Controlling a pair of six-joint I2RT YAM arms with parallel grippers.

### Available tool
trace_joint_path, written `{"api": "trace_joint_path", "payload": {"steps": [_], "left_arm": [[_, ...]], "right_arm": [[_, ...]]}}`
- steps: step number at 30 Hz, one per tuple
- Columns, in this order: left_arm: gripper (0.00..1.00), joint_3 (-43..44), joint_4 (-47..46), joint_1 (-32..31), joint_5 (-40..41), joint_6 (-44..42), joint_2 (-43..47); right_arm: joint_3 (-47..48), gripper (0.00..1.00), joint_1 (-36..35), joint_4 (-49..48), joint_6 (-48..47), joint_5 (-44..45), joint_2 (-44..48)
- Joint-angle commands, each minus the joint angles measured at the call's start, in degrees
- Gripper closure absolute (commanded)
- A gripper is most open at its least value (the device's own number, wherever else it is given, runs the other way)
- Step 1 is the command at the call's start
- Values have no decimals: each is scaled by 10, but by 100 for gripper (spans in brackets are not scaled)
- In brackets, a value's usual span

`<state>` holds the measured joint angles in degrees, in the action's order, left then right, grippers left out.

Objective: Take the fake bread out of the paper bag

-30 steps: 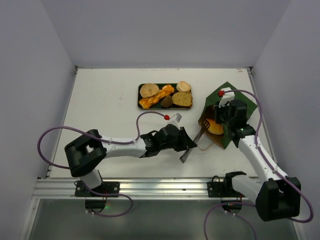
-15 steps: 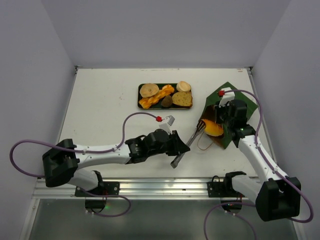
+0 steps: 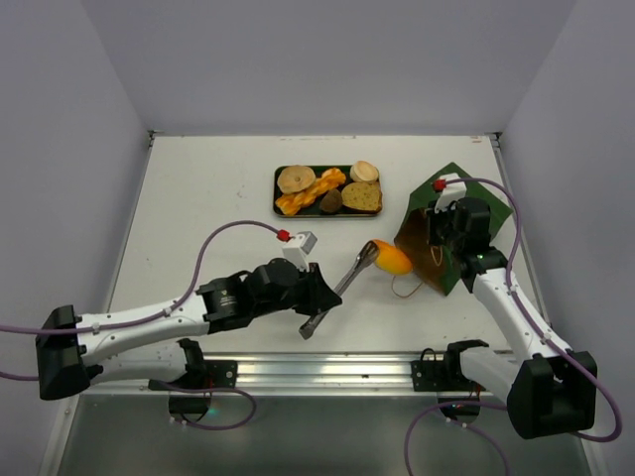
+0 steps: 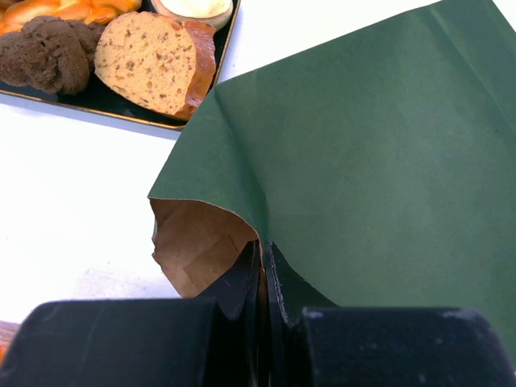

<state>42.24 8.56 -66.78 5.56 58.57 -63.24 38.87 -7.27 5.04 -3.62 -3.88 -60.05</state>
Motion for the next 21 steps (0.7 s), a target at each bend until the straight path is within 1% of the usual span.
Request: {"api": "trace_joint_path", "payload": {"steps": [1,3,4,5,6,7,8,9,10,11,12,15,18,21], "left_arm": [[100,37,72,43,37,-56,47],[100,35,67,82,6,-75,61],[100,36,63,121,-2,-83,62],[100,41,65,139,-10,-94,59],[100,56,62,159,-30,-113,46],[100,64,58,198,-43,-121,38],[100,71,51,216,-53,-128,27],[100,88,36,234,-83,-137,4],[100,99,30,268,-92,-142,-9],[100,108,22,283,-104,-147,-23],[100,130,11,311,-119,-149,-53],[100,165,-12,357,-136,-146,-107],[100,186,-33,390,-147,-134,-153],[100,212,-42,402,-145,-132,-197]], "right_arm": [[9,97,3,-30,6,12,6],[9,97,3,-28,5,12,6],[9,97,4,-28,5,12,8],[8,97,5,-28,5,12,10],[8,97,5,-28,4,11,11],[7,97,4,-28,4,11,11],[7,97,5,-28,4,10,11],[8,97,6,-28,4,8,12],[8,97,5,-27,4,7,11],[9,97,6,-26,3,7,11],[9,97,5,-25,3,6,11],[7,97,5,-25,1,5,14],[7,97,5,-25,-1,4,16],[5,97,5,-27,-2,4,16]]}}
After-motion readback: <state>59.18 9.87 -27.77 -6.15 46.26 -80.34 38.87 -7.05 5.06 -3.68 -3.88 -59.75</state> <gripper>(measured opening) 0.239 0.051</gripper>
